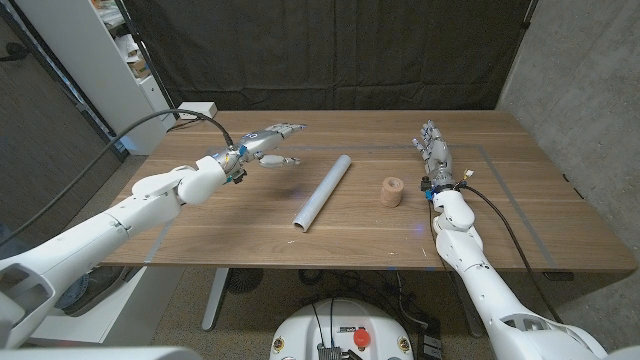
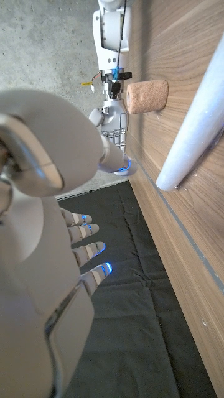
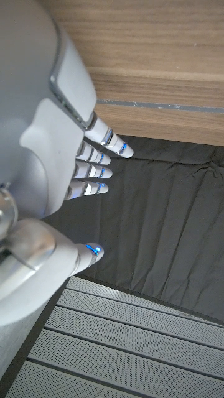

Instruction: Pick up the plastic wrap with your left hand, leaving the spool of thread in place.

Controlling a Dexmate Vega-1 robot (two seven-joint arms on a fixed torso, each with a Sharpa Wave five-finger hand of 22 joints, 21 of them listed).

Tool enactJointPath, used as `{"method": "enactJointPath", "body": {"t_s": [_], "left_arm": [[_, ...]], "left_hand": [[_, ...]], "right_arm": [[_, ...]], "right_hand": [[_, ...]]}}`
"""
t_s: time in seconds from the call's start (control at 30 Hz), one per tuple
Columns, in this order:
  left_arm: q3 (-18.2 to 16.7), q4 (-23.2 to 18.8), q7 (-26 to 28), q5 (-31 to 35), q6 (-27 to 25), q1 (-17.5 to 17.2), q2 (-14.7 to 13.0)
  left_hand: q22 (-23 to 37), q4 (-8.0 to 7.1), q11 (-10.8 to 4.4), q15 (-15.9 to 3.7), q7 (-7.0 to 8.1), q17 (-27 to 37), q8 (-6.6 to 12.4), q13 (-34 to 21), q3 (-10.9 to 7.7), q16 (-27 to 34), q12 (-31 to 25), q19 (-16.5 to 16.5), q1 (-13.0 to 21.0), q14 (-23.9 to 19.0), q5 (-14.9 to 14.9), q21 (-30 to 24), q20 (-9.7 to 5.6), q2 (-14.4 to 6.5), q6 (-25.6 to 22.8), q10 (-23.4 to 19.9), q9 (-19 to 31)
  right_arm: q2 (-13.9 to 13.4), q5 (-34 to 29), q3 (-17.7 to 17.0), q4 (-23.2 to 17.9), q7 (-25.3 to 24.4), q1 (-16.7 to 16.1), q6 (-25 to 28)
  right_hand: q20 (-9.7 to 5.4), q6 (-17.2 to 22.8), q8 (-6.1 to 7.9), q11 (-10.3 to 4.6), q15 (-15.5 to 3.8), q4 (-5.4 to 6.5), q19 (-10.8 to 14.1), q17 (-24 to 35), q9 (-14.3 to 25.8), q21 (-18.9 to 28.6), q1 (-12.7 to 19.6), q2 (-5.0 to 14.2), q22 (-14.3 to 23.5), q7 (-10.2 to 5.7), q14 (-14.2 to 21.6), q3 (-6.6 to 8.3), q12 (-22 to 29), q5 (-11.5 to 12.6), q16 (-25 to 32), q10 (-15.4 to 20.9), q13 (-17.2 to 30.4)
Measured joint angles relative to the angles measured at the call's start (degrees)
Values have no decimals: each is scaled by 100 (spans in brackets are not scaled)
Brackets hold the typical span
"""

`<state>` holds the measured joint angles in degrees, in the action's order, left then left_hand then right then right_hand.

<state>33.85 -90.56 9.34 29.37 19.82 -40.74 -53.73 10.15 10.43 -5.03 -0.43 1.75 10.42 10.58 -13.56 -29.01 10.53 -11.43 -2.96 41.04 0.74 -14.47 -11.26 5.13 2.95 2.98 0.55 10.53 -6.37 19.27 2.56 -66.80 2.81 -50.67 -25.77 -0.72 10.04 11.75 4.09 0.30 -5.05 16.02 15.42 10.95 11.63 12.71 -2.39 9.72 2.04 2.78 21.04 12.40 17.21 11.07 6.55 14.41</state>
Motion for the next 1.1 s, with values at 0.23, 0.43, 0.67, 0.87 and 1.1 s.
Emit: {"method": "enactJointPath", "body": {"t_s": [0.23, 0.43, 0.67, 0.87, 1.1], "left_arm": [[101, -91, -39, 260, -109, 91, -51], [190, -129, -66, 509, -157, 179, -66], [321, -129, -96, 778, -140, 328, -69], [426, -76, -150, 977, -30, 495, -65], [507, -46, -161, 1169, 122, 622, -107]], "left_hand": [[0, 23, -73, -53, 71, -16, 0, 26, -23, 0, 0, 0, 183, 16, -44, 0, 0, 50, 134, 73, 0], [0, 23, -103, -82, 133, -31, 0, 50, -23, 0, 0, 31, 311, 45, -84, 0, -32, 73, 196, 104, 0], [0, 23, -103, -110, 151, -31, 0, 52, -23, 0, 0, 52, 454, 73, -133, 0, -53, 156, 239, 104, 0], [0, 7, -102, -110, 151, -30, 23, 79, -7, 0, 0, 71, 564, 73, -133, 0, -71, 181, 238, 104, 0], [0, -9, -134, -110, 174, -30, 23, 79, 10, 0, -23, 71, 669, 73, -166, 0, -71, 230, 261, 136, 0]], "right_arm": [[5, -1, -1, 22, -2, 25, -2], [7, -3, -10, 42, -7, 45, -2], [13, -3, -23, 59, -9, 65, -2], [16, -4, -37, 60, -22, 67, -2], [30, -8, -47, 59, -57, 66, -1]], "right_hand": [[0, 0, 0, 0, 0, 0, 0, -27, 0, 0, 0, 0, 0, 0, 0, 0, 0, 0, 0, 0, -5], [0, 0, 0, 0, 0, 0, 0, -27, 0, 0, 0, 0, 0, 0, 0, 0, 0, 0, 0, 0, -5], [0, 0, 0, 0, 0, 0, 0, -26, 0, 0, 0, 0, 0, 0, 0, 0, 0, 0, 0, 0, -32], [0, 0, 0, 0, 0, 0, 0, -53, 0, 0, 0, 0, 0, 0, 0, 0, 0, 0, 0, 0, -32], [0, 0, 0, 0, 0, 0, 0, -53, 0, -22, 0, 0, 0, 0, 0, 0, 0, 0, 0, 0, -58]]}}
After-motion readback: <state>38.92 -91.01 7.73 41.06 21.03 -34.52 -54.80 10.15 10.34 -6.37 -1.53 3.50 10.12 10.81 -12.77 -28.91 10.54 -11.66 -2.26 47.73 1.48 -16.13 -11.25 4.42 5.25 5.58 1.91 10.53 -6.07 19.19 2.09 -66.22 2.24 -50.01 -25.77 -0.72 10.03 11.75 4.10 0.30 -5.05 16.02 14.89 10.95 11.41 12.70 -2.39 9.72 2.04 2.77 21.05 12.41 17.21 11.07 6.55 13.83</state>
